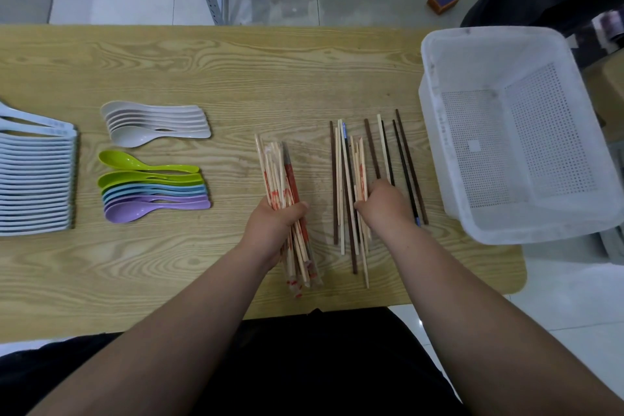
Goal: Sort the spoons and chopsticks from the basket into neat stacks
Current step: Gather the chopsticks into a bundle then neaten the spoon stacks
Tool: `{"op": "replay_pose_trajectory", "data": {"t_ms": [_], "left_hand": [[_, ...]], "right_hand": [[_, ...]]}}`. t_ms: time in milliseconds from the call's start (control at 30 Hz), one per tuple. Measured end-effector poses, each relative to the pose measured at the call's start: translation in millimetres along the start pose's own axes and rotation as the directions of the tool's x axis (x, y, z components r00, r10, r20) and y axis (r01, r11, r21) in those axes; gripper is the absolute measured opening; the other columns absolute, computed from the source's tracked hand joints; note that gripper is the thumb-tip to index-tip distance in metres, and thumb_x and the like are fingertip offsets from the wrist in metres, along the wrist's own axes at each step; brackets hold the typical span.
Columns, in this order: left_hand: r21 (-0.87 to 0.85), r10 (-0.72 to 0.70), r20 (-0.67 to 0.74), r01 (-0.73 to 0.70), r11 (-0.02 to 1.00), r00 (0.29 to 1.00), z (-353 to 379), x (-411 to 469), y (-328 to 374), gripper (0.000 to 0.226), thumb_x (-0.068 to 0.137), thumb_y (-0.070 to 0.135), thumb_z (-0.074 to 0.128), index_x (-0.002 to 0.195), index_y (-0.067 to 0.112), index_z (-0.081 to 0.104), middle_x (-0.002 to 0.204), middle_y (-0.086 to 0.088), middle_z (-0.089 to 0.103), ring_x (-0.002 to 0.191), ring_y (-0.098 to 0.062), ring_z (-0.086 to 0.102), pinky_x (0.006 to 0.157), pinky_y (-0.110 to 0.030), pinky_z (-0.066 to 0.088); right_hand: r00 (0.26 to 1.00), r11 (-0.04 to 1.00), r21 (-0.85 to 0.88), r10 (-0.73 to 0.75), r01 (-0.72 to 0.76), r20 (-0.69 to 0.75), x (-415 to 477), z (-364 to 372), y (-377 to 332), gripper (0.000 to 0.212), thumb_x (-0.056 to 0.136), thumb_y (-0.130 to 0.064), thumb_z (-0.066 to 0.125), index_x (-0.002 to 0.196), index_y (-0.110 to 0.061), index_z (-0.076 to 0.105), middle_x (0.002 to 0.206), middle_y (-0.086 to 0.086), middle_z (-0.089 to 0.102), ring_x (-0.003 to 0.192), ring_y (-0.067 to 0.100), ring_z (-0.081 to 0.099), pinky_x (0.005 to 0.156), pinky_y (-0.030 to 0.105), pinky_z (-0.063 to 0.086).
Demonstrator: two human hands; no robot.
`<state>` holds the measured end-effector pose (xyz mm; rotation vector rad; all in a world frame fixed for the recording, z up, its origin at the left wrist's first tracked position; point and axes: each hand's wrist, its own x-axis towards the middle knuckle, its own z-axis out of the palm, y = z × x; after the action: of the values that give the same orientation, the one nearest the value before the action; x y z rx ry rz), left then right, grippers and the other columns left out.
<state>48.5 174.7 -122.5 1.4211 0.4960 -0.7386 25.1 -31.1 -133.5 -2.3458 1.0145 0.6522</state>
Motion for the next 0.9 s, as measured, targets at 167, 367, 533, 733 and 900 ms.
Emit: {"op": "replay_pose_trajectory", "data": {"t_ms": [167,367,533,733,900], "left_hand": [[0.005,0.002,0.003,-0.002,1.0,1.0,-4,0,-1,0.016,0.083,0.011,0.076,0.087,0.017,0.063,0.069,0.001,0.067,0.065,-0.019,0.066,0.065,-0.034,0.053],[-0.008,0.017,-0.001,-0.017,1.0,1.0,-7,-2,1,0.017,0.084,0.01,0.076,0.087,0.016,0.061,0.069,-0.003,0.064,0.062,-0.019,0.064,0.062,-0.034,0.054],[-0.033,0.024,0.005,-0.024,0.999,1.0,-10,-7,2,0.015,0.085,0.006,0.074,0.092,0.012,0.062,0.076,-0.007,0.064,0.066,-0.02,0.065,0.061,-0.035,0.057],[-0.065,0.01,-0.007,-0.01,0.998,1.0,-16,-10,4,0.019,0.086,0.005,0.073,0.101,0.01,0.061,0.083,-0.01,0.066,0.071,-0.021,0.07,0.061,-0.036,0.059],[-0.066,0.06,0.016,-0.059,0.996,0.998,-15,-11,7,0.018,0.087,0.007,0.073,0.103,0.008,0.065,0.088,-0.01,0.072,0.078,-0.025,0.071,0.071,-0.037,0.059]], "right_hand": [[1.0,1.0,-0.002,-0.001,0.001,0.021,-4,-1,0,0.02,0.096,-0.023,0.058,0.113,-0.012,0.061,0.105,0.007,0.066,0.076,0.018,0.053,0.048,0.024,0.029],[1.0,0.999,0.043,-0.015,0.016,-0.027,-13,0,3,0.01,0.096,-0.024,0.058,0.095,-0.014,0.057,0.086,0.003,0.06,0.065,0.012,0.051,0.048,0.025,0.03],[0.998,0.994,0.111,-0.006,0.012,-0.056,-17,-1,4,0.009,0.093,-0.018,0.059,0.085,-0.016,0.057,0.08,0.001,0.06,0.064,0.013,0.053,0.048,0.025,0.032],[0.986,0.94,0.323,-0.056,0.106,-0.159,-44,-7,3,0.012,0.092,-0.023,0.066,0.101,-0.017,0.073,0.083,-0.007,0.067,0.072,0.01,0.063,0.055,0.022,0.041],[0.961,0.864,0.466,-0.261,0.191,0.089,-94,8,-33,0.016,0.089,-0.031,0.075,0.105,-0.028,0.074,0.098,-0.011,0.073,0.086,0.002,0.067,0.071,0.023,0.054]]}}
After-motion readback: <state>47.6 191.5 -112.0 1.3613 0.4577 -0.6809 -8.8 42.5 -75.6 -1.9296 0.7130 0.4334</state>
